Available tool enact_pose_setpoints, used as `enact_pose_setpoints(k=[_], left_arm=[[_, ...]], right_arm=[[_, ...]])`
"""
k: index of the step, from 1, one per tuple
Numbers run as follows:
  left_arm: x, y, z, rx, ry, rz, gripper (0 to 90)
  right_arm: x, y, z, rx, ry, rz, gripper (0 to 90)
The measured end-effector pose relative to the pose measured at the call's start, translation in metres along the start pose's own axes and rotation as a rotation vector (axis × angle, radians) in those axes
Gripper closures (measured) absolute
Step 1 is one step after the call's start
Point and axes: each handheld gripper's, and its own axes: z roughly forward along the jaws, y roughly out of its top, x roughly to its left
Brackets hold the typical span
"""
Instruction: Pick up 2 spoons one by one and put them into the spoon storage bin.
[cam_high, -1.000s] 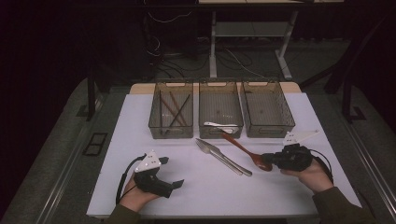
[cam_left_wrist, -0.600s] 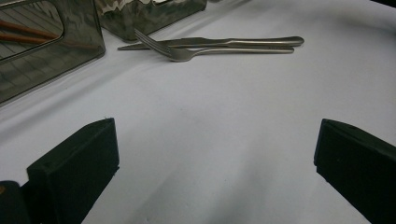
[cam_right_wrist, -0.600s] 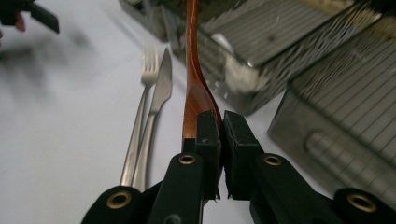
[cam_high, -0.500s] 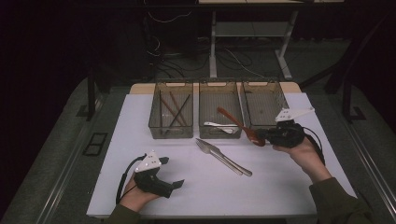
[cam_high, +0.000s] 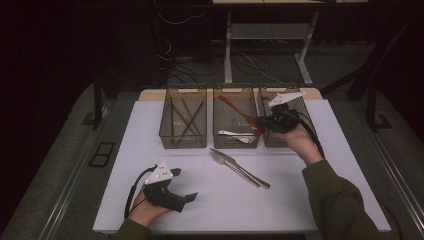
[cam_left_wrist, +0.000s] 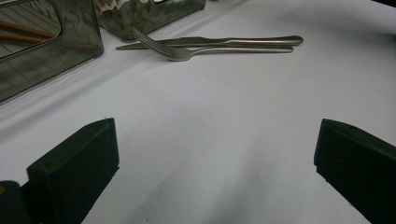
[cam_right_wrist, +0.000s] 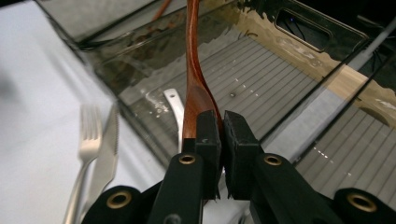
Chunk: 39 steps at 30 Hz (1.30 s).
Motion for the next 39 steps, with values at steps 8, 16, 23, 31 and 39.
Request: enact_pose_setpoints(k=[8,16,23,31,39], left_arm=[[-0.001,0.0,0.0,0.004,-0.001,0.002,0.0],[-0.001,0.0,0.001,0.002,-0.004,0.006,0.0],[0.0,0.0,0.001,0.006,-0.006,0.005,0.0],[-0.001,-0.001,0.0,0.005,-0.006,0.008,0.0],[0.0,-0.001,0.001,0.002,-0.006,0.0,0.0]], right_arm=[[-0.002,0.007,0.033,0.088,-0.044,0.011,84.5],[0.002,0.004,0.043,0.134,-0.049,0.0,82.9],[0.002,0.002,0.044,0.121,-0.032,-0.001,74.3],[0.002,-0.002,0.032,0.069,-0.013,0.026,61.0],[0.005,-0.011,0.01,-0.002,0.047,0.083,49.5]])
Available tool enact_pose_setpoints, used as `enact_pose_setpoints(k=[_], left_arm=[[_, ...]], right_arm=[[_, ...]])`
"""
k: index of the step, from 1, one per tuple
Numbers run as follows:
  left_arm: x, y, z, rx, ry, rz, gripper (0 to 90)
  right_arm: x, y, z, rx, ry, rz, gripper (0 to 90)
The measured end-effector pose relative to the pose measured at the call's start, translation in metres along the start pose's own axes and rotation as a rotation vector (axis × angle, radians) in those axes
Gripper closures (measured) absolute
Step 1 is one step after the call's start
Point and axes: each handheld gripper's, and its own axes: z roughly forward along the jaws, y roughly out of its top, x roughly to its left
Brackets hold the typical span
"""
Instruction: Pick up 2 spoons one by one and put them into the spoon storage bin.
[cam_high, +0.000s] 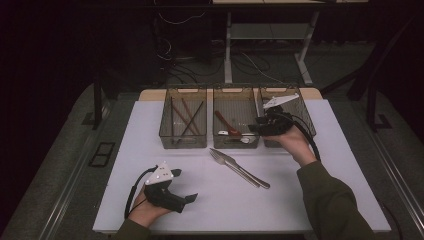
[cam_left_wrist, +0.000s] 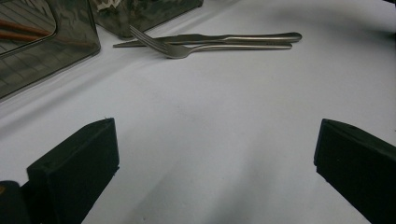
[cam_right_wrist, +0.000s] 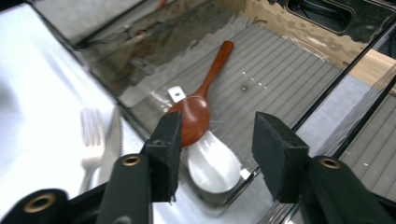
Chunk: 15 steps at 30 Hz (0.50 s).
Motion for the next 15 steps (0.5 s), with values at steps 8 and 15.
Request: enact_pose_setpoints(k=[8,15], left_arm=[[0.003,-0.001,-0.001,-0.002,0.003,-0.005,0.0],[0.001,0.0,0.0,0.006,0.005,0.004,0.0]], right_arm=[[0.006,-0.022,-0.02,-0.056,0.074,0.051,40.9],[0.014,-0.044,-0.03,-0.047,0.092,0.041,40.9]])
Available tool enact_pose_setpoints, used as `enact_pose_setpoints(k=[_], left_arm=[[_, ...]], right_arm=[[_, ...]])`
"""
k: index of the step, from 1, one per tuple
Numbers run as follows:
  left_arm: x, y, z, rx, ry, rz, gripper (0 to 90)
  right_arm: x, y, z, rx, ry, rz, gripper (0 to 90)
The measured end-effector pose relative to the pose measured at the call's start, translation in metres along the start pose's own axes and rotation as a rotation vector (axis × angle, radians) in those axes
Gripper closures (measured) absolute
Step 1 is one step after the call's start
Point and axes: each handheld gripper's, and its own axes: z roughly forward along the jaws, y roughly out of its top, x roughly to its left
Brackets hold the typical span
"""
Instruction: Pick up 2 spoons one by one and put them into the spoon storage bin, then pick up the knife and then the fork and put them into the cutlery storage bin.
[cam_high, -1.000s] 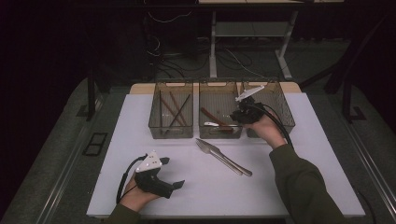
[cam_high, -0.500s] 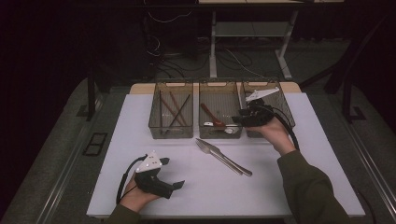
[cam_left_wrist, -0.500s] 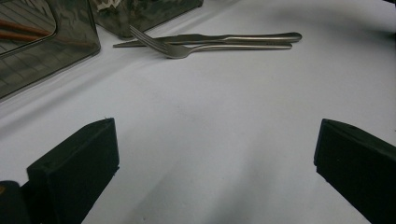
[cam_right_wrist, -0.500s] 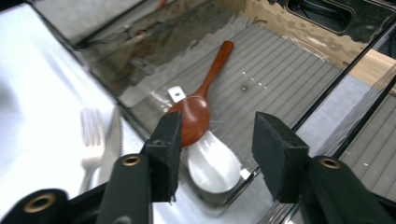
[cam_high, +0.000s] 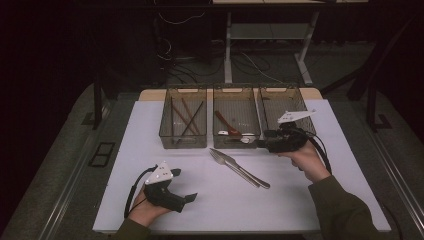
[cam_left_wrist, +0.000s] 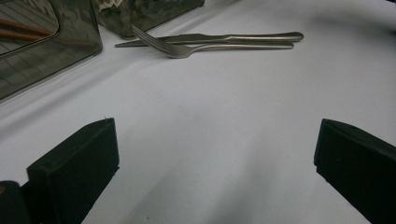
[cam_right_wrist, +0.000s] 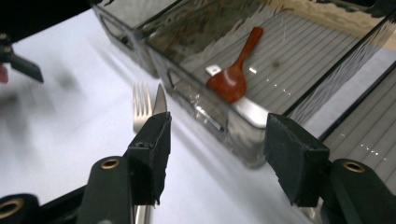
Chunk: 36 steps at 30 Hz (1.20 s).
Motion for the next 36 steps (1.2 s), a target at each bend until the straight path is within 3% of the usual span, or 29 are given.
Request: enact_pose_setpoints(k=[7,17,26,31,36], left_arm=[[0.0,0.0,-0.001,0.001,0.003,0.003,0.0],[-0.001,0.001,-0.001,0.001,0.003,0.007,0.0],[-0.002,0.0,-0.002,-0.001,0.005,0.005,0.0],[-0.002,0.0,-0.001,0.0,0.006,0.007,0.0],[-0.002,0.0,-0.001,0.0,0.005,0.008,0.0]], right_arm=[[0.008,-0.014,-0.003,0.034,0.008,-0.021,41.3],[0.021,-0.018,0.005,0.149,0.031,-0.058,48.3],[0.031,-0.012,0.02,0.283,0.049,-0.095,57.0],[0.037,-0.004,0.032,0.365,0.059,-0.081,60.1],[0.044,0.002,0.044,0.442,0.055,-0.104,62.4]])
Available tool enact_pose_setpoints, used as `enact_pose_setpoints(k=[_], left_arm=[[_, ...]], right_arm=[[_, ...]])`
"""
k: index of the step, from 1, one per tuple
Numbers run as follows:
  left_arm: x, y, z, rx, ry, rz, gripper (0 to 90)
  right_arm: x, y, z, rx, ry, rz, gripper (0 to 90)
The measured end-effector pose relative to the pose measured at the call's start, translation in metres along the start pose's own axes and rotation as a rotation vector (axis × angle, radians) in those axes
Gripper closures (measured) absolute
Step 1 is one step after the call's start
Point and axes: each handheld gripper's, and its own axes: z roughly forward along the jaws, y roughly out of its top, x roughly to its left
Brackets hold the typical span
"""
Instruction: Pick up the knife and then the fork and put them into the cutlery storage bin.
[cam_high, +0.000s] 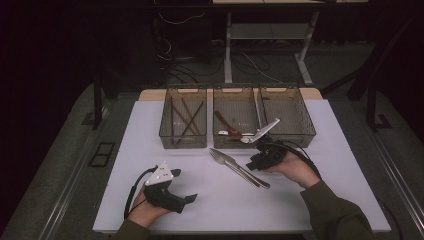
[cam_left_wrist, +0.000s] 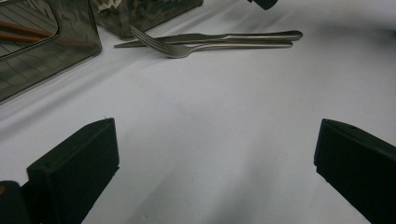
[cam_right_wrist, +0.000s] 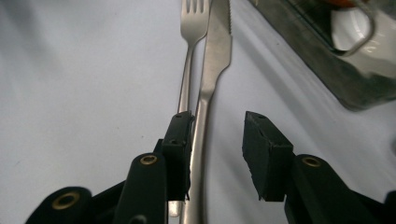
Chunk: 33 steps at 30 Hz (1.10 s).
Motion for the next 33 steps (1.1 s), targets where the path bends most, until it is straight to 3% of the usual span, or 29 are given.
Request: enact_pose_setpoints(k=[8,12,18,33], left_arm=[[0.0,0.0,0.0,0.0,-0.001,0.0,0.0],[0.0,0.0,0.0,0.001,-0.003,0.002,0.0],[0.0,-0.001,0.0,0.0,-0.004,0.001,0.0],[0.0,-0.001,0.0,0.0,-0.004,-0.001,0.0]], right_arm=[[0.006,0.018,0.013,0.108,-0.034,-0.051,66.7],[0.009,0.023,0.02,0.164,-0.073,-0.083,68.6],[0.011,0.028,0.029,0.21,-0.047,-0.092,72.5],[0.014,0.034,0.043,0.291,-0.053,-0.103,74.5]])
